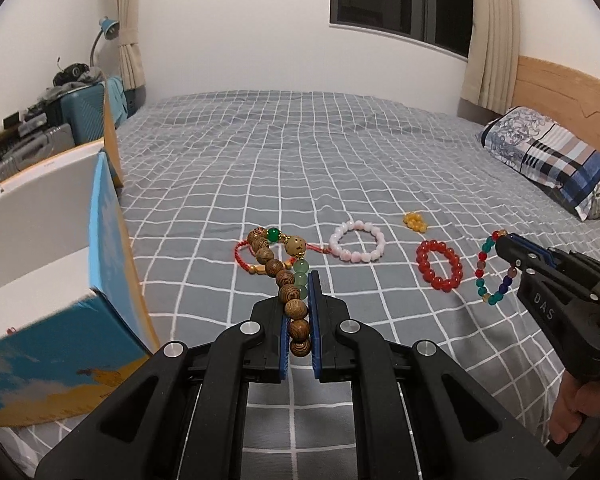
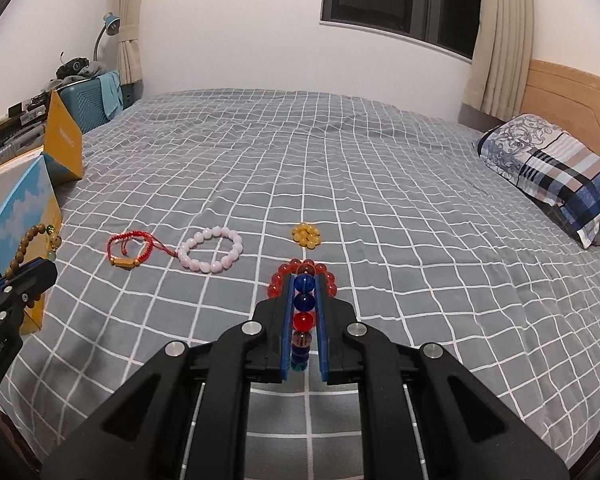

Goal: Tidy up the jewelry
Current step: 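Carry both bead bracelets over the white box with both tools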

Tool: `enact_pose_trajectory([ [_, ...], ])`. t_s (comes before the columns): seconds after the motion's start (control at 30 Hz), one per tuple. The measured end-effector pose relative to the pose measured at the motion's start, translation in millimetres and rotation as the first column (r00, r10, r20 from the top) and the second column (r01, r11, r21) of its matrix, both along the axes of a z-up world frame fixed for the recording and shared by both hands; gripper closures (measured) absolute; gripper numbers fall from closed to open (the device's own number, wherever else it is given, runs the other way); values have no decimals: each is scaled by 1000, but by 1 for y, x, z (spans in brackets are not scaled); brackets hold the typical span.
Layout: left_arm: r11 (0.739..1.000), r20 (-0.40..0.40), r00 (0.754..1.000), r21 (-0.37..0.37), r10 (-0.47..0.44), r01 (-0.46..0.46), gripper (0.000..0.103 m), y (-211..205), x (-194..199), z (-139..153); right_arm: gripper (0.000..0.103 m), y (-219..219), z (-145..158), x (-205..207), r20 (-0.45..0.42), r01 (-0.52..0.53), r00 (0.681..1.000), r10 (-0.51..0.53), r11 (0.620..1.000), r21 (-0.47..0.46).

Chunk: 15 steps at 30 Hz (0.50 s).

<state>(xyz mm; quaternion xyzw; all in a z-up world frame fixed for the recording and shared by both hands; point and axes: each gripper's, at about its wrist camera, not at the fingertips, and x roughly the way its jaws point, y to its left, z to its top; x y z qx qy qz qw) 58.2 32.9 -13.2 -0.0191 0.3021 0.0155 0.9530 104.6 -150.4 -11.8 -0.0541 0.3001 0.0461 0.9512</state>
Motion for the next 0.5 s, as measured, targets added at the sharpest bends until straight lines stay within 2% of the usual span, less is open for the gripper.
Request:
enact_pose_trajectory([
  [0.2,1000,20,1000,26,15,-15,96,11,-5,19,94,17,19,3,16,-17,1000,17,1000,10],
  [0.5,998,42,997,3,66,-66,95,55,-14,55,94,61,52,7,54,-79,995,78,997,3],
])
